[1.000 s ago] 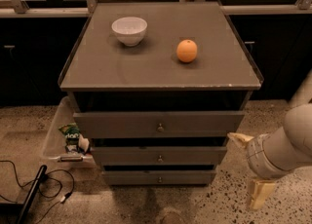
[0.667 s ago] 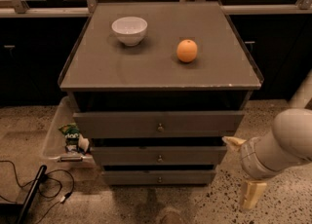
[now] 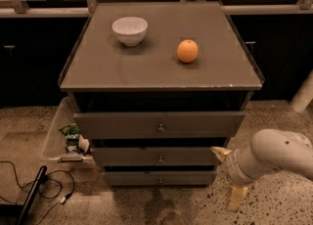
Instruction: Open middle drawer
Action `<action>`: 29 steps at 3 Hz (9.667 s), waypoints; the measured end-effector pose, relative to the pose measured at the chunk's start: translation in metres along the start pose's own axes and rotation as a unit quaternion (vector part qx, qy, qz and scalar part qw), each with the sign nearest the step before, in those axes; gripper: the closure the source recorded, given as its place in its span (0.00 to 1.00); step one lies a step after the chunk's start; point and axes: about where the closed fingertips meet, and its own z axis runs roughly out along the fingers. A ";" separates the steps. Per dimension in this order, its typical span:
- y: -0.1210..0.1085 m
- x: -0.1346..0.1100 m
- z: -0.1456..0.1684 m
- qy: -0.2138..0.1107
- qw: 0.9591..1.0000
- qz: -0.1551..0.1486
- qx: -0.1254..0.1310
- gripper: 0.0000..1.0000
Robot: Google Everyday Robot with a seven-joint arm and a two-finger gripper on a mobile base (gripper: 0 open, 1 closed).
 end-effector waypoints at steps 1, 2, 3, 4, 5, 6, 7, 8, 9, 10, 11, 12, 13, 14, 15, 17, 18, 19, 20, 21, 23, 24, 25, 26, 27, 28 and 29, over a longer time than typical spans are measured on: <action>-0.006 0.005 0.033 -0.023 0.999 -0.017 0.019 0.00; -0.017 0.018 0.072 -0.058 0.998 -0.021 0.033 0.00; -0.017 0.019 0.077 -0.061 0.997 -0.019 0.031 0.00; -0.036 0.020 0.091 -0.075 0.996 -0.022 0.050 0.00; -0.061 0.018 0.108 -0.099 0.993 -0.026 0.067 0.00; -0.083 0.018 0.127 -0.117 0.990 -0.027 0.071 0.00; -0.099 0.020 0.150 -0.132 0.989 -0.025 0.061 0.00; -0.122 0.023 0.185 -0.156 0.987 -0.021 0.040 0.00; -0.123 0.023 0.186 -0.156 0.987 -0.020 0.041 0.02; -0.123 0.023 0.186 -0.156 0.987 -0.020 0.041 0.21; -0.123 0.023 0.186 -0.156 0.987 -0.020 0.041 0.44; -0.123 0.023 0.186 -0.156 0.987 -0.020 0.041 0.67; -0.118 0.020 0.183 -0.165 0.985 -0.025 0.035 0.90; -0.097 0.022 0.172 -0.184 0.982 -0.026 0.023 1.00; -0.097 0.022 0.172 -0.184 0.982 -0.026 0.023 0.81; -0.091 0.028 0.183 -0.190 0.982 -0.018 0.011 0.35; -0.075 0.035 0.191 -0.199 0.980 -0.003 -0.004 0.12; -0.075 0.034 0.190 -0.199 0.980 -0.003 -0.004 0.14; -0.056 0.032 0.169 -0.181 0.983 -0.004 -0.007 0.38; -0.027 0.021 0.123 -0.145 0.989 -0.016 -0.002 0.61; 0.003 0.012 0.100 -0.130 0.991 -0.023 -0.010 0.81; -0.007 0.010 0.104 -0.127 0.992 -0.027 -0.007 0.57; -0.029 0.009 0.113 -0.133 0.991 -0.027 0.003 0.34; -0.032 0.010 0.113 -0.133 0.991 -0.027 0.005 0.11; -0.032 0.010 0.113 -0.133 0.991 -0.027 0.005 0.00; -0.036 0.012 0.123 -0.130 0.991 -0.016 0.008 0.00; -0.049 0.015 0.141 -0.124 0.992 -0.006 0.003 0.00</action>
Offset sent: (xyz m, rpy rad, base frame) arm 0.0627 -0.0033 -0.1001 0.1921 -0.1333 0.0380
